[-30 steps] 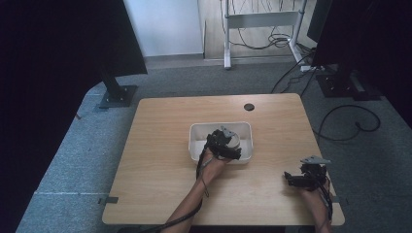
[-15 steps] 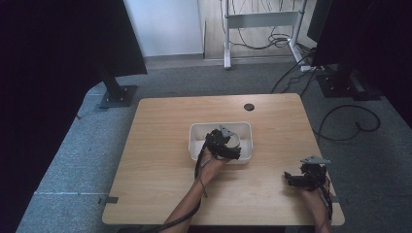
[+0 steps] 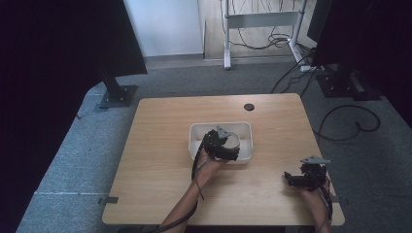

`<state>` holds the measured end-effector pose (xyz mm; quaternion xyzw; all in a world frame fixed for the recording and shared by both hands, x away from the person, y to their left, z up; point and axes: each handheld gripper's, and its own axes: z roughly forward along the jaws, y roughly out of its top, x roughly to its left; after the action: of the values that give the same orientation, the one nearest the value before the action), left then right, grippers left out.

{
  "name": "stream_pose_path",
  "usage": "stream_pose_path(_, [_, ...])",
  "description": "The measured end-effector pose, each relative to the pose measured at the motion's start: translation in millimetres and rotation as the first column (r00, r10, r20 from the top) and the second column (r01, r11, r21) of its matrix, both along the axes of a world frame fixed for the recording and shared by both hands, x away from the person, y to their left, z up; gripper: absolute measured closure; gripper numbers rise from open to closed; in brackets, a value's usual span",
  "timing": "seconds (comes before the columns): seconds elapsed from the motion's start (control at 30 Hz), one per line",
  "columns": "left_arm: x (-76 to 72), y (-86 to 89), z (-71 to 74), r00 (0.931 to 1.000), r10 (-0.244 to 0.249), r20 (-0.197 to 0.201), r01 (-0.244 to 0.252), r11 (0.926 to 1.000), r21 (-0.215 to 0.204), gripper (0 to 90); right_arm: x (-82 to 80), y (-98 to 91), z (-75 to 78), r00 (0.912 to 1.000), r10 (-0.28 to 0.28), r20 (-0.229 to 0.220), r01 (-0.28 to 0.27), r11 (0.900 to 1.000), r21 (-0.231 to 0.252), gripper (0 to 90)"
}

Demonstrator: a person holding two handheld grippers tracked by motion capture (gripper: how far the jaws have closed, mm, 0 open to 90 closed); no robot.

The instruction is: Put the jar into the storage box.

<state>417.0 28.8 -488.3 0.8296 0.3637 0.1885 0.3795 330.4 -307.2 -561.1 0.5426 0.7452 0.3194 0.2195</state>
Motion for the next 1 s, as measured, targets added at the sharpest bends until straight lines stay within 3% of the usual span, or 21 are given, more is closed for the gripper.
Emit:
stream_pose_path(0.5, [-14.3, 5.3, 7.8, 0.9992, -0.029, 0.026, 0.030, 0.9994, -0.021, 5.0, 0.0, 0.2, 0.0, 1.0000, -0.001, 0.000, 0.001, 1.0000, 0.000, 0.8])
stream_pose_path(1.0, [-24.4, 13.3, 10.1, 0.9980, -0.057, 0.025, 0.058, 0.9979, -0.029, 4.9, 0.0, 0.5, 0.1, 1.0000, -0.002, -0.001, 0.002, 1.0000, 0.000, 0.9])
